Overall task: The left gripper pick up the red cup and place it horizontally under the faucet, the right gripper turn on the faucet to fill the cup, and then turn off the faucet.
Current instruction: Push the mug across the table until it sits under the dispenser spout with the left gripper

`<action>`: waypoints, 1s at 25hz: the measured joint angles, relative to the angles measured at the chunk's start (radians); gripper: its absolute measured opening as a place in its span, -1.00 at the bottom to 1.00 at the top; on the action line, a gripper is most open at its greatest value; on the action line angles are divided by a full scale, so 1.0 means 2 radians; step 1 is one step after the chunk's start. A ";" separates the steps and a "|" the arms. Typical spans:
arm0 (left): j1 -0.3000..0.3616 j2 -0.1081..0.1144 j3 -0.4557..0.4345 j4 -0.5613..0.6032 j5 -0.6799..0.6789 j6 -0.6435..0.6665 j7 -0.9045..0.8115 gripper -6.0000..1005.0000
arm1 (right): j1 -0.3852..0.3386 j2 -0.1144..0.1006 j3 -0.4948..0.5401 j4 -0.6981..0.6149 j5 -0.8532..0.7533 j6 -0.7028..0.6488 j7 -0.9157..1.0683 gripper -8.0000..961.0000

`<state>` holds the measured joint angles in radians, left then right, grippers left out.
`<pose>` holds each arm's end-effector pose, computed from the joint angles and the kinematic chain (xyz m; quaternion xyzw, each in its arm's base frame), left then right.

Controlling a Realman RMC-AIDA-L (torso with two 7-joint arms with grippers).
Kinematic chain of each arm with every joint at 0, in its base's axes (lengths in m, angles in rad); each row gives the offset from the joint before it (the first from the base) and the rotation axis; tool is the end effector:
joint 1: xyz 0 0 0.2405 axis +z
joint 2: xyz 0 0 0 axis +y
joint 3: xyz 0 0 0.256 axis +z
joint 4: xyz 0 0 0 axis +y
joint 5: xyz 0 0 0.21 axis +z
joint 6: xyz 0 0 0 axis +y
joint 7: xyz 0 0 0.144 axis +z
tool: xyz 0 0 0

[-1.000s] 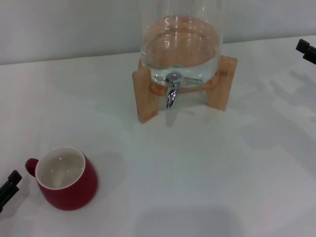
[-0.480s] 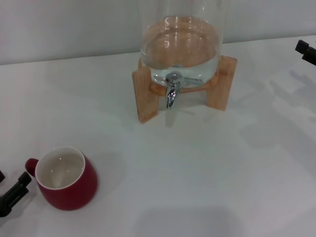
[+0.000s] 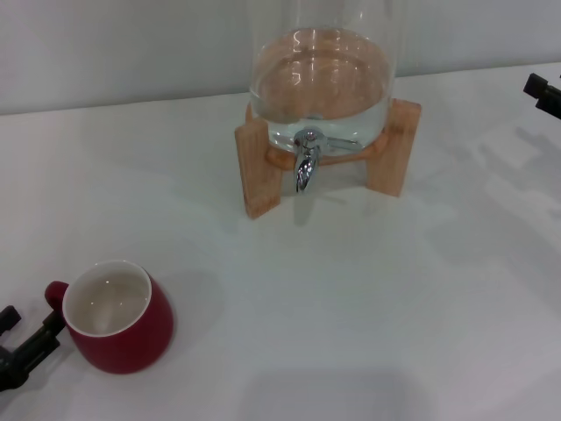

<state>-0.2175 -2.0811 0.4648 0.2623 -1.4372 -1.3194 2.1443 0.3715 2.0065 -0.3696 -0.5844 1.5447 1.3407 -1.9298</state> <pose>-0.3834 0.2323 -0.0212 -0.7851 -0.4020 -0.2991 0.3640 0.3525 0.3284 0.1109 -0.7594 0.2855 0.3532 0.4658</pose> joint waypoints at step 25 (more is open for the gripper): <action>0.017 0.000 -0.005 0.002 -0.029 -0.027 0.087 0.69 | -0.002 0.000 0.000 0.000 0.000 0.000 0.000 0.66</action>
<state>-0.1826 -2.0808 0.4556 0.2670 -1.4955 -1.3733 2.3187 0.3678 2.0064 -0.3686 -0.5845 1.5447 1.3409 -1.9297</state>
